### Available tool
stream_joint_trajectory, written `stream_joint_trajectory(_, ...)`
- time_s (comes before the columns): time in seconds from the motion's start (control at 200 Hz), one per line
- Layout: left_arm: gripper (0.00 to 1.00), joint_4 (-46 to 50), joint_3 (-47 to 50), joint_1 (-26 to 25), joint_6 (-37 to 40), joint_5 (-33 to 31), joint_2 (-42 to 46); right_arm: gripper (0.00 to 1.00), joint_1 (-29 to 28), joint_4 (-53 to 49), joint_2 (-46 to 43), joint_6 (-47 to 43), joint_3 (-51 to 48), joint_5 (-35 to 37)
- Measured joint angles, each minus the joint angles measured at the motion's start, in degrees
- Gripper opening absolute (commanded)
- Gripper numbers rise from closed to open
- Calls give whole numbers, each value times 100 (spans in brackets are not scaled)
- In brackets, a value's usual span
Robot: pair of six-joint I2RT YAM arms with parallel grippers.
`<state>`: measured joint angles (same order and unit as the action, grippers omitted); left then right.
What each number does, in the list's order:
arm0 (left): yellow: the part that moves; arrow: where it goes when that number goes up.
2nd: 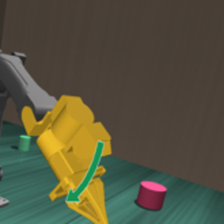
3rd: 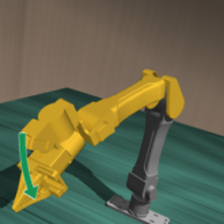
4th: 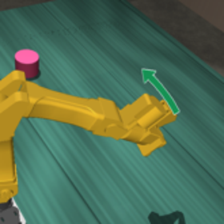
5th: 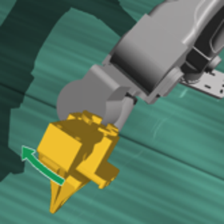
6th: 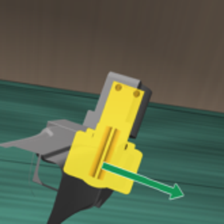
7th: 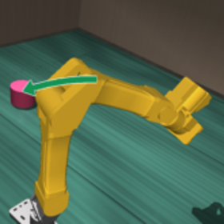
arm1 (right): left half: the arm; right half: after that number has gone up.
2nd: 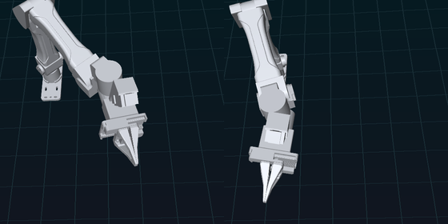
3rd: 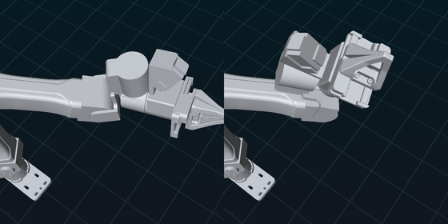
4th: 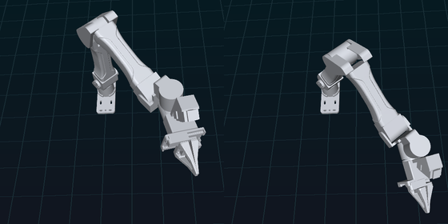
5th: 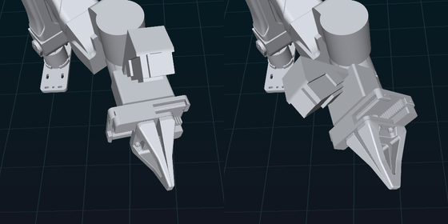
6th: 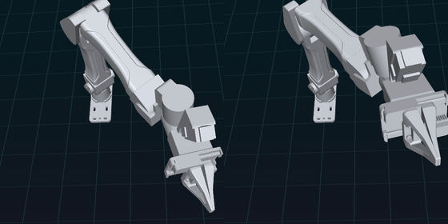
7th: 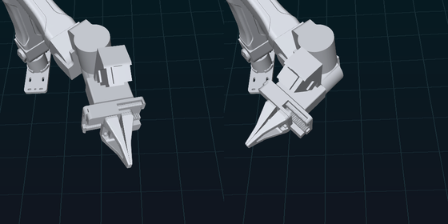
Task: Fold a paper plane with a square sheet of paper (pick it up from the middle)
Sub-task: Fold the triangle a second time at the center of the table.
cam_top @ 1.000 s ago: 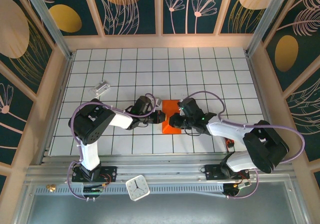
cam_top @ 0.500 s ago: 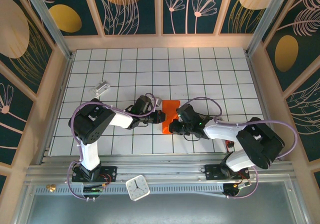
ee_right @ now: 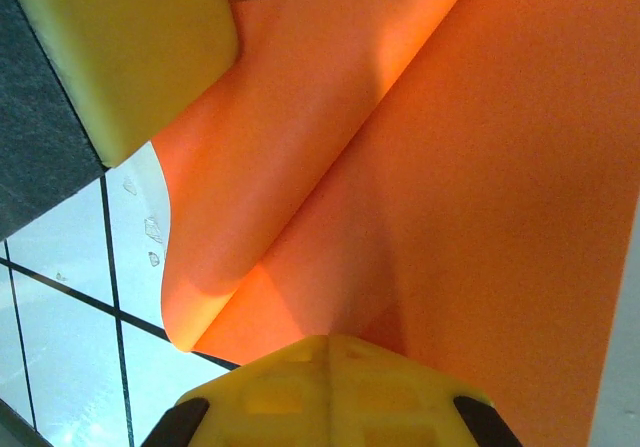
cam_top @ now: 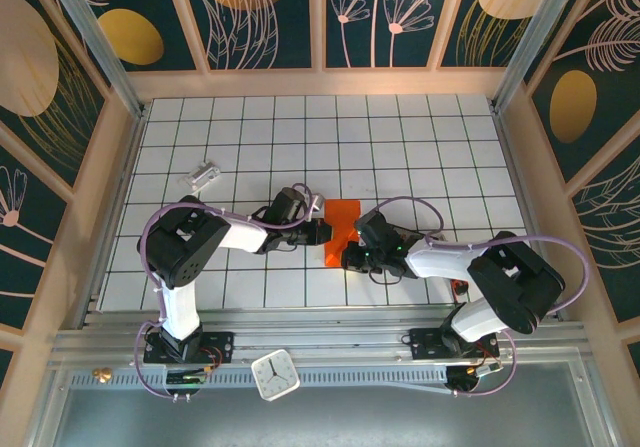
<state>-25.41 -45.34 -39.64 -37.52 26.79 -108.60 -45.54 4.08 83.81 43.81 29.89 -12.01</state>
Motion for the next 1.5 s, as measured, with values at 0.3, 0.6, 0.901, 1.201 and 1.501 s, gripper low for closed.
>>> stream_joint_trajectory(0.3,0,61,-37,7,-2,39,0,0,0,2,15,-2,4,0)
stream_joint_trajectory(0.6,0,59,-37,7,-2,42,0,0,0,0,15,-2,4,0)
stream_joint_trajectory(0.901,0,57,-39,11,-2,70,0,0,0,-2,15,-4,9,0)
stream_joint_trajectory(1.201,0,28,-63,15,0,129,0,0,0,-7,26,-4,20,0)
stream_joint_trajectory(1.501,0,166,-142,15,90,-50,-13,0,0,-101,35,-24,70,0)
